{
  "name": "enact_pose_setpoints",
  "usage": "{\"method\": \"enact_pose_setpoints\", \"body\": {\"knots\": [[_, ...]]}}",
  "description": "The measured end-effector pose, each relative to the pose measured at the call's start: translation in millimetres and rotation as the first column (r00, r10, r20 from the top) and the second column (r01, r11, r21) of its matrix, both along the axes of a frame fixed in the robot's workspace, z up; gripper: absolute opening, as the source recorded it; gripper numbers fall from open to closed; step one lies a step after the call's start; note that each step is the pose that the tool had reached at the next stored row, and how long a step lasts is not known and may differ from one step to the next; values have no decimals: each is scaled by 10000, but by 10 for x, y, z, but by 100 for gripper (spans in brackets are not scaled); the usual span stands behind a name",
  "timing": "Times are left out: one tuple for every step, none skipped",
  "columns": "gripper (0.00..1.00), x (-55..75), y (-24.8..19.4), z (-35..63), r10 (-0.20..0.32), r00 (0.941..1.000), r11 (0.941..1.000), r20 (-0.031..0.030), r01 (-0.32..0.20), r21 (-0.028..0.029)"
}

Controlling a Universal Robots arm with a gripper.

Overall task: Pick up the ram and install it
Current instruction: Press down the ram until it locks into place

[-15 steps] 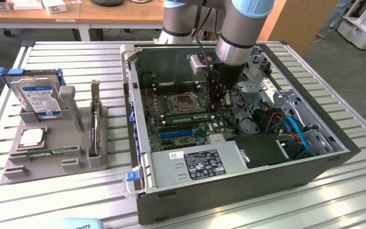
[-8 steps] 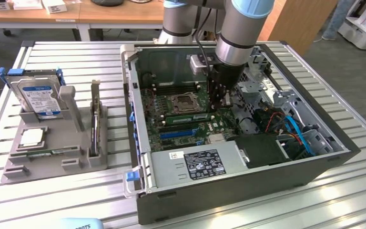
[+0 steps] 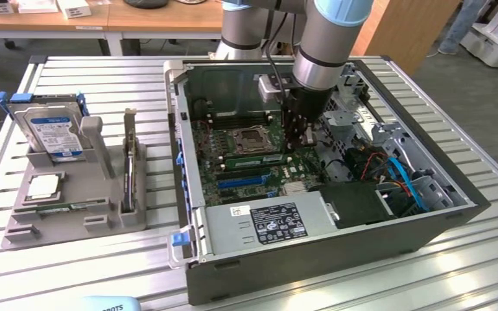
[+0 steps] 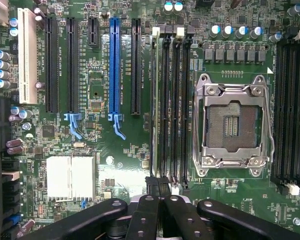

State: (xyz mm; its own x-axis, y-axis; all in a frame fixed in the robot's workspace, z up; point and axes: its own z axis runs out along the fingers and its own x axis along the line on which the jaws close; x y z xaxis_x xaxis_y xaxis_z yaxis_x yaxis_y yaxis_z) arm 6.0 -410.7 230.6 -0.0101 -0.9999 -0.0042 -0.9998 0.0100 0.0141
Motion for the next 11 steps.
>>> {"method": "enact_pose_setpoints", "body": {"knots": [[10,0,1,-5,0,10000,10000,1,0,4],[10,0,1,-10,0,10000,10000,1,0,5],[10,0,0,-13,0,10000,10000,0,0,1],[10,0,0,-14,0,10000,10000,0,0,-1],[10,0,0,-14,0,10000,10000,-1,0,-2],[10,0,0,-14,0,10000,10000,-1,0,-1],[10,0,0,-14,0,10000,10000,0,0,-1],[10,0,0,-15,0,10000,10000,0,0,1],[10,0,0,-17,0,10000,10000,1,0,1],[10,0,1,-23,0,10000,10000,2,0,6],[10,0,1,-26,0,10000,10000,2,0,4]]}}
